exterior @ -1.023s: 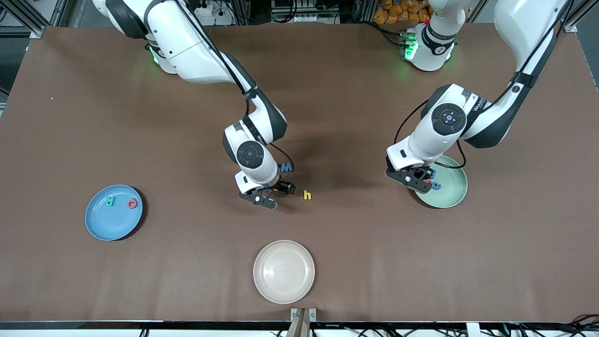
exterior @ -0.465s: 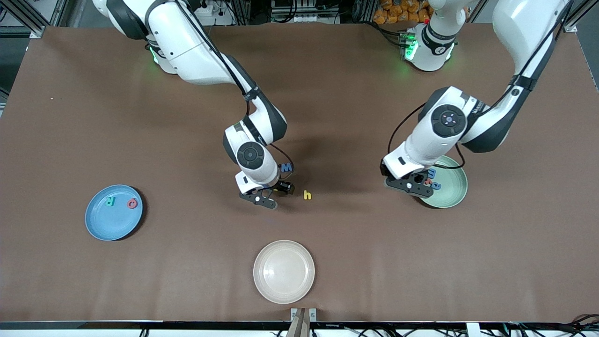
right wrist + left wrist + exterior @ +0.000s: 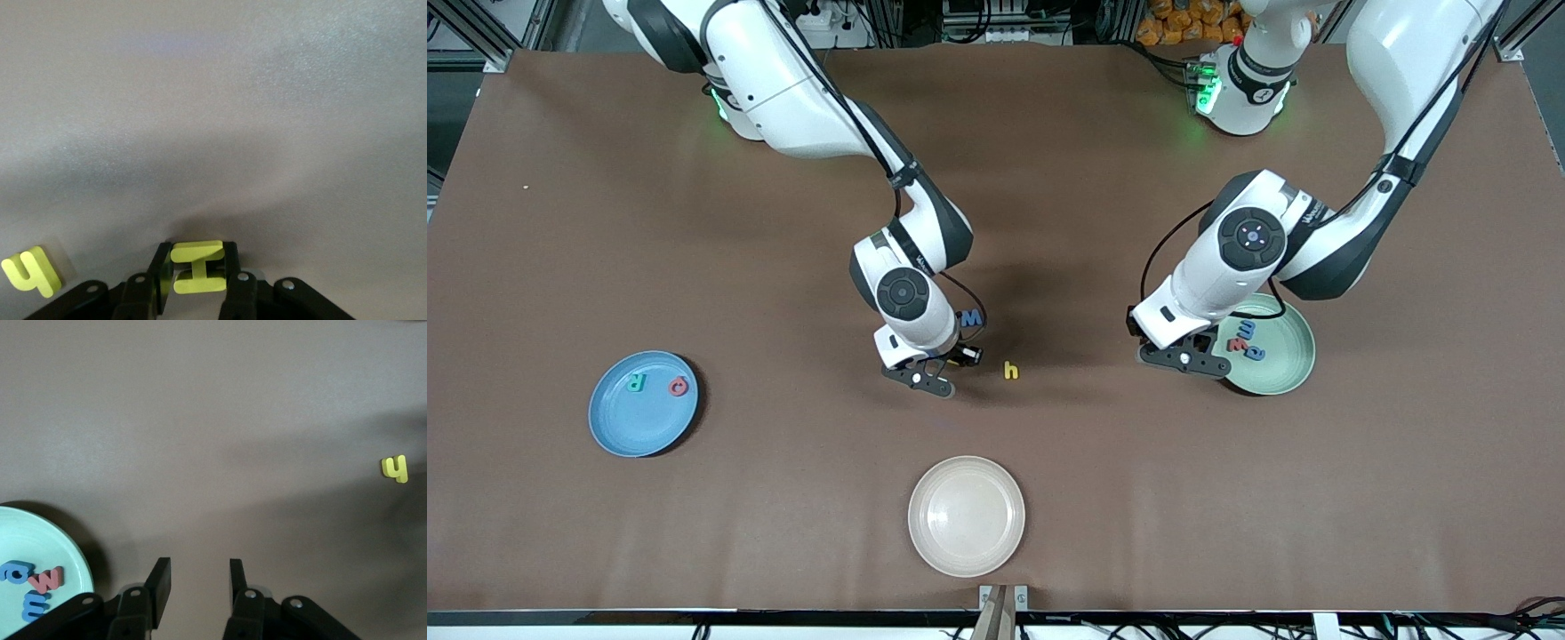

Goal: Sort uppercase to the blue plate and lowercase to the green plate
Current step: 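Grasp the yellow H with the right gripper while the left gripper lifts, then carry the H to the blue plate while the left gripper moves away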

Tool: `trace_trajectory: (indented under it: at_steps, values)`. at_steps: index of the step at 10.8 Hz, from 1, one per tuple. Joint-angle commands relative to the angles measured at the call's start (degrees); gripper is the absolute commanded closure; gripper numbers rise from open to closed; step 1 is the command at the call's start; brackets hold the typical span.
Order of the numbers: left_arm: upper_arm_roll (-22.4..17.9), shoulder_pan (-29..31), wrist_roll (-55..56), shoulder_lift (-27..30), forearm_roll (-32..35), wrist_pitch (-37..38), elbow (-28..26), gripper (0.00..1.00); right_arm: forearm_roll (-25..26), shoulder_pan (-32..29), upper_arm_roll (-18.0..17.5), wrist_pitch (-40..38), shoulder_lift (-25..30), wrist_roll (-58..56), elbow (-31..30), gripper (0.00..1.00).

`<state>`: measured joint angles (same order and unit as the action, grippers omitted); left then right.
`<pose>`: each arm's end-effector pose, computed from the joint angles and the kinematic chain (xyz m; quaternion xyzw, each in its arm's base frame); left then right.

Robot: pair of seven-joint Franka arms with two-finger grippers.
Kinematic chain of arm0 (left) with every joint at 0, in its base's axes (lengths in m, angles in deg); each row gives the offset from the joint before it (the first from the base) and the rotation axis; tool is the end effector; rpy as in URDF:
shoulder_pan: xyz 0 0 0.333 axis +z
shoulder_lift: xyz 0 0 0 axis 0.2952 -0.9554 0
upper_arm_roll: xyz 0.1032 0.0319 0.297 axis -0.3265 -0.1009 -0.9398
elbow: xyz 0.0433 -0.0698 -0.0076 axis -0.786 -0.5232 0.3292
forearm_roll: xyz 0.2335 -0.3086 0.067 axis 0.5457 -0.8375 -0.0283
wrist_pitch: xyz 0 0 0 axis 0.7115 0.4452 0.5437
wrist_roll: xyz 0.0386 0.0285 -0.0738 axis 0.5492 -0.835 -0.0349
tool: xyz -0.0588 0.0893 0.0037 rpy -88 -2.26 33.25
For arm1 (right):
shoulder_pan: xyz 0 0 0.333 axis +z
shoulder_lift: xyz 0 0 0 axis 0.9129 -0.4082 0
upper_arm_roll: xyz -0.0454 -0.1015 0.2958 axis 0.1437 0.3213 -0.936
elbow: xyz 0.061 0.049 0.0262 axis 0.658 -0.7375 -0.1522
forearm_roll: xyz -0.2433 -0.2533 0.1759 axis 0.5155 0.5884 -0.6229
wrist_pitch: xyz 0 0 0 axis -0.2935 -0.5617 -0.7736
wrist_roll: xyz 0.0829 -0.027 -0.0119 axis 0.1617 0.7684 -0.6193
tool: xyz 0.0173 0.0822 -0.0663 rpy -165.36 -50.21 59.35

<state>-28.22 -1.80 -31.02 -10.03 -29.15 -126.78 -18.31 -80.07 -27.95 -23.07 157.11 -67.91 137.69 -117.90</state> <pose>0.5786 -0.2786 0.3260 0.9942 -0.1027 0.0098 0.0298 0.5788 0.4212 0.1804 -0.9833 0.1757 0.0228 0.0418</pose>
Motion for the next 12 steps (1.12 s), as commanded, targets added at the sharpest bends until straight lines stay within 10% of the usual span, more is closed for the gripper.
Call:
trace_trajectory:
  at_steps: [1, 12]
  values:
    - [-0.45, -1.82, 0.89, -0.66, -0.35, 1.78, 2.94, 0.53, 0.56, -1.82, 0.0, -3.58, 0.8, -4.58, 0.17, 1.0]
    - [-14.94, -21.23, 5.26, -9.08, -0.79, 3.01, 15.76, 0.37, 7.85, -30.64, 0.61, -22.68, 7.93, -56.94, 0.53, 1.0]
